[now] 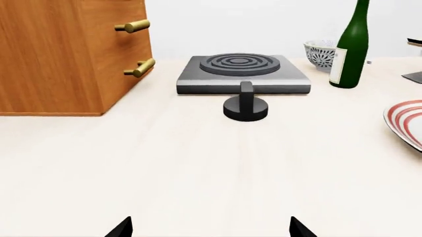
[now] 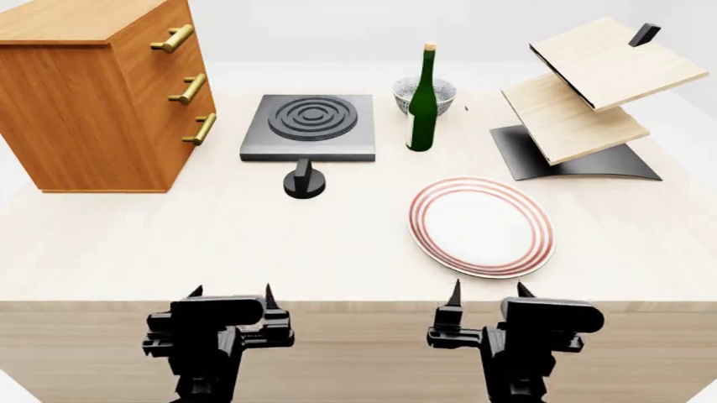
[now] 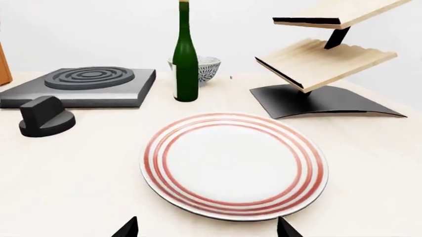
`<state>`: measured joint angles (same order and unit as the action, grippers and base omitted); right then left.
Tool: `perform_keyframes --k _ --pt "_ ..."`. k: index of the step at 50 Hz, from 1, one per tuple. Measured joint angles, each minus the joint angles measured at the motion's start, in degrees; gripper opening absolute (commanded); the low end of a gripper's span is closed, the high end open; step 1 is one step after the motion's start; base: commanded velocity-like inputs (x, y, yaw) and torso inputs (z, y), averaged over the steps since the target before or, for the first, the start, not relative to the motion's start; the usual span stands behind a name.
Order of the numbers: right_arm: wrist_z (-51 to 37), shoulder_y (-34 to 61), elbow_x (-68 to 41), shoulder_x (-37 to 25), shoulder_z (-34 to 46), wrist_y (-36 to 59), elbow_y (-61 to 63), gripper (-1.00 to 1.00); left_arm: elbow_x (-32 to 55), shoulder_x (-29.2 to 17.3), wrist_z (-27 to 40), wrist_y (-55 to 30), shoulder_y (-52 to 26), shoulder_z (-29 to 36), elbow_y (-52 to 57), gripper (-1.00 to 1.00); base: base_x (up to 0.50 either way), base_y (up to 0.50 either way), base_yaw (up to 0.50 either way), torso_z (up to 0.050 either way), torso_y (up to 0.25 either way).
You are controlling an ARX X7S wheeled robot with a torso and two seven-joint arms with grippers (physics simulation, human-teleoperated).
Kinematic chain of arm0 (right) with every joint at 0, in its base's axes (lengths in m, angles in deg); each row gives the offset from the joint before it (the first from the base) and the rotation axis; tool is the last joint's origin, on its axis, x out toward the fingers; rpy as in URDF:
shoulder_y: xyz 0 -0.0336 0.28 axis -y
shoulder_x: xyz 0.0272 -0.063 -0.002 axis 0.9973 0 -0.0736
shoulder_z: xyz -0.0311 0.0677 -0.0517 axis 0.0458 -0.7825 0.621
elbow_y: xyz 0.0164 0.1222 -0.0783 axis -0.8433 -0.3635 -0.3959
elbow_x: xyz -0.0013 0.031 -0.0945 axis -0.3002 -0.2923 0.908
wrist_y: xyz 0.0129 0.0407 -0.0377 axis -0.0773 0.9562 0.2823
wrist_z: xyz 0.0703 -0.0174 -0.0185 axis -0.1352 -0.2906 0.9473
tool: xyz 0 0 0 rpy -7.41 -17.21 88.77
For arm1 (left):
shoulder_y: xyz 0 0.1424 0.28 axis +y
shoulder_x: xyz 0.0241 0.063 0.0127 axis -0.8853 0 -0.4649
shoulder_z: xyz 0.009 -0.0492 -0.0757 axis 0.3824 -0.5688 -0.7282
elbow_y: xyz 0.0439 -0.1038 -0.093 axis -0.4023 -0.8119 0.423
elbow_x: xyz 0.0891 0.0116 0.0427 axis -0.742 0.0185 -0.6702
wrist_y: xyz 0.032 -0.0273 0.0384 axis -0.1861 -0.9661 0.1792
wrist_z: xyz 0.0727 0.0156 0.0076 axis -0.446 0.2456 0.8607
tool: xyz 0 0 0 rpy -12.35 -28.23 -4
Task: Turn on the stove.
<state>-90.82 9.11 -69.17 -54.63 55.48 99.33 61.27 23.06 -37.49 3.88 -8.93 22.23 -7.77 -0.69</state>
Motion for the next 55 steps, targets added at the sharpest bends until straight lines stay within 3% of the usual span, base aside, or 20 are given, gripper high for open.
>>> perform_keyframes --k 9,18,32,55 --pt "-0.4 5.2 -3.9 -1.6 -1.6 19.1 16.0 1.00 6.1 -0.9 -0.1 -22.5 -6.8 -3.2 15.5 1.00 0.00 0.00 0.00 0.000 0.000" --pt "-1.4 7.9 -5.3 -3.0 -2.2 27.2 25.4 1.00 9.5 -1.6 0.0 -32.7 -10.2 -5.0 23.2 1.00 0.00 0.00 0.00 0.000 0.000" --pt "-1.1 8.5 -8.1 -3.3 -3.7 29.0 29.3 1.00 11.8 -2.1 0.7 -36.9 -11.7 -5.9 26.3 1.00 0.37 0.00 0.00 0.000 0.000" --pt "-2.0 8.3 -10.2 -3.8 -4.2 27.9 29.5 1.00 13.5 -2.9 1.9 -36.6 -11.5 -5.6 26.2 1.00 0.50 0.00 0.00 0.000 0.000"
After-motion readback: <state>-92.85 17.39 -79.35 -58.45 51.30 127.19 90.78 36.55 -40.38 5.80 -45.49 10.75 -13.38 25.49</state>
